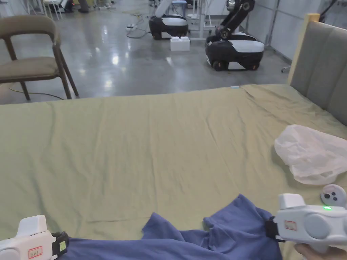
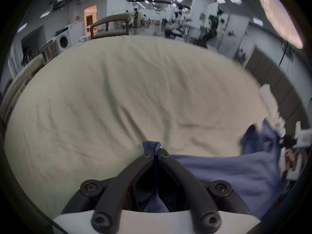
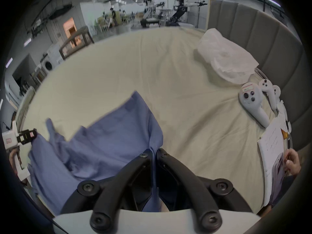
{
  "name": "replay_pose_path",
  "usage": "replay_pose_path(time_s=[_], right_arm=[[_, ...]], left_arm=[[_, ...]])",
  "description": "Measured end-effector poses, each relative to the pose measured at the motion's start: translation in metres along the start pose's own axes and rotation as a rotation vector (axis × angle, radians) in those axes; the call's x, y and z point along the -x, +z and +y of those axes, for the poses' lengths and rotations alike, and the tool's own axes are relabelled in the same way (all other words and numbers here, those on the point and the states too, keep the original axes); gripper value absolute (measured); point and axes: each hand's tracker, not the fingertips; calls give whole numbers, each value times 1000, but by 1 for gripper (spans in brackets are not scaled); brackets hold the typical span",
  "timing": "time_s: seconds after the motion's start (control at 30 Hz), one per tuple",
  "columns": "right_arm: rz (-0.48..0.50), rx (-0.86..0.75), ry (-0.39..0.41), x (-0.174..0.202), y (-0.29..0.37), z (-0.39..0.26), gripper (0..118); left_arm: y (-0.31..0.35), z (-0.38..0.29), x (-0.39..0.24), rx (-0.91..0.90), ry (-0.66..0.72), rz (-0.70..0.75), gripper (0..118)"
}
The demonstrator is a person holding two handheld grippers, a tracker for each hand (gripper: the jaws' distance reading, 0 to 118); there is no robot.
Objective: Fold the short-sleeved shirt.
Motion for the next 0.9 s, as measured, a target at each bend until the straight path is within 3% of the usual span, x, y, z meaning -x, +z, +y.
replay_pose_path(time_s=[0.07, 0.27, 0.5, 0.67, 0.9], right_arm=[[32, -82, -9, 0, 32, -4, 1], [67, -296, 108, 15, 138, 1, 1], [114, -558, 94, 29, 250, 53, 1], [119, -691, 123, 48, 300, 109, 1], [58, -823, 155, 85, 332, 188, 1]], left_arm=[[49, 1, 5, -111, 62, -105, 0], [189, 4, -9, -314, -86, -125, 0], [314, 58, -29, -579, -149, -132, 0], [358, 108, -47, -705, -192, -92, 0], [366, 178, -66, -800, -184, -56, 0]])
